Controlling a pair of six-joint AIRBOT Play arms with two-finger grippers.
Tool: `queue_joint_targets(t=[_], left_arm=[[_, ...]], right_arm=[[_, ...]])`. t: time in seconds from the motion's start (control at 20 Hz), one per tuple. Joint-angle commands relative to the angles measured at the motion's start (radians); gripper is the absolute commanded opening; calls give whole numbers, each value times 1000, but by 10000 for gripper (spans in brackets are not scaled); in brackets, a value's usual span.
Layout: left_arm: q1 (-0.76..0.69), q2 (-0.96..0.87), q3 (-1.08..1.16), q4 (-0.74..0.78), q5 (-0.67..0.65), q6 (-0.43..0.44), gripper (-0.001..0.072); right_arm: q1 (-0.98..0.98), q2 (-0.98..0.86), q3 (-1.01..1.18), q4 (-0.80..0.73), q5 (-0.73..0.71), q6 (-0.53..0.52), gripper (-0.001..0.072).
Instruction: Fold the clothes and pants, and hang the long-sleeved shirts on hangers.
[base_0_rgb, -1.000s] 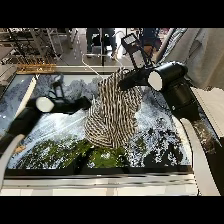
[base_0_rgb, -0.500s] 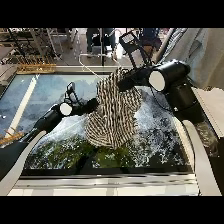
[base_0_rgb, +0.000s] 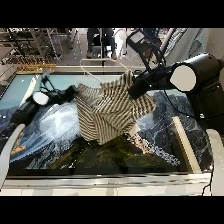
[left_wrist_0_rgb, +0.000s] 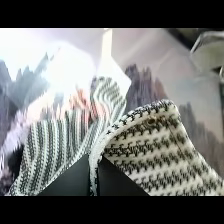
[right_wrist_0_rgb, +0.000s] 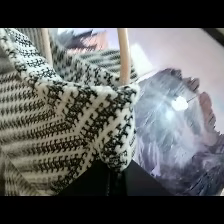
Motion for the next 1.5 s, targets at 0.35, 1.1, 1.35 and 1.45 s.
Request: queue_joint_targets(t=[0.35, 1.1, 1.35, 1.45], left_arm=[[93, -103, 302, -64, -239, 56, 22], [79, 49, 357, -359, -513, 544, 23], [-109, 26, 314, -193, -624, 543, 22], [-202, 15, 277, -127, -593, 544, 134]], right_arm=[[1, -5, -6, 78, 158, -194, 36], [-10, -166, -210, -234, 122, 132, 35], [-72, -166, 0, -154, 173, 363, 35], [-75, -153, 105, -154, 253, 362, 37]])
